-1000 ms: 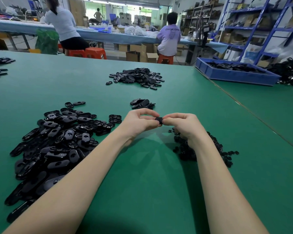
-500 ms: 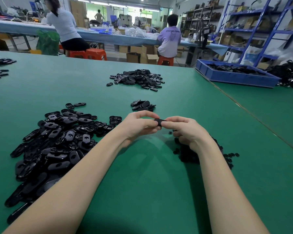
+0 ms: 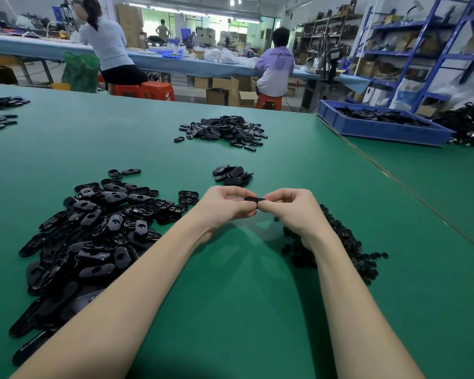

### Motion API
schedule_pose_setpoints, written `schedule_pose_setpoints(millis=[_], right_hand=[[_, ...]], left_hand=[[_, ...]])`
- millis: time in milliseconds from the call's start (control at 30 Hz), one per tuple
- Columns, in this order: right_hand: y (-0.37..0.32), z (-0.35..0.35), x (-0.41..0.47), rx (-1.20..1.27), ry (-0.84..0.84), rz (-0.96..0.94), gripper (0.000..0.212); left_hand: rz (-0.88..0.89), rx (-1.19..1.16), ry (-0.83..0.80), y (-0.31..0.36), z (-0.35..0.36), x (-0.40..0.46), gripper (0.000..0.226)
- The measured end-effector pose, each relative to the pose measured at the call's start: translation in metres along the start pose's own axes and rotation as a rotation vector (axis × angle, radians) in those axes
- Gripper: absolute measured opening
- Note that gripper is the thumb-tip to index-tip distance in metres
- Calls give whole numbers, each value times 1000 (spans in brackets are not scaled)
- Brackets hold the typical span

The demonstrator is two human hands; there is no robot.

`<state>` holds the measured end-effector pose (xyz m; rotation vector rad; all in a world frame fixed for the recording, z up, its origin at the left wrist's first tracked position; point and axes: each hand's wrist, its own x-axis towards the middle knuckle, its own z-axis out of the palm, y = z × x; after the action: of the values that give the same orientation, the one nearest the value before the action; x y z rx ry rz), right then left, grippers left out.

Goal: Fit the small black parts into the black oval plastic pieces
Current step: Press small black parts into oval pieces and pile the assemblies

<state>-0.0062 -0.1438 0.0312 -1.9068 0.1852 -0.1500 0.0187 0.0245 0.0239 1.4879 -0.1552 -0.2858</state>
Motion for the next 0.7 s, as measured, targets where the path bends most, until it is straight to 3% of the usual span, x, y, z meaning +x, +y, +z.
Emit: schedule_pose_setpoints(millis=[233,400,533,700], right_hand=[[5,4,3,8,23,-14,17],[4,8,1,-13,57,-36,38],[7,2,2,105,16,-3,12],[4,-1,1,150,18,40,8]], left_hand=[[24,77,26,0,4,0,12],[35,104,53,-3,7,2,11],[144,209,5,-1,-1,2,19],[342,582,66,-1,-13,4,17]])
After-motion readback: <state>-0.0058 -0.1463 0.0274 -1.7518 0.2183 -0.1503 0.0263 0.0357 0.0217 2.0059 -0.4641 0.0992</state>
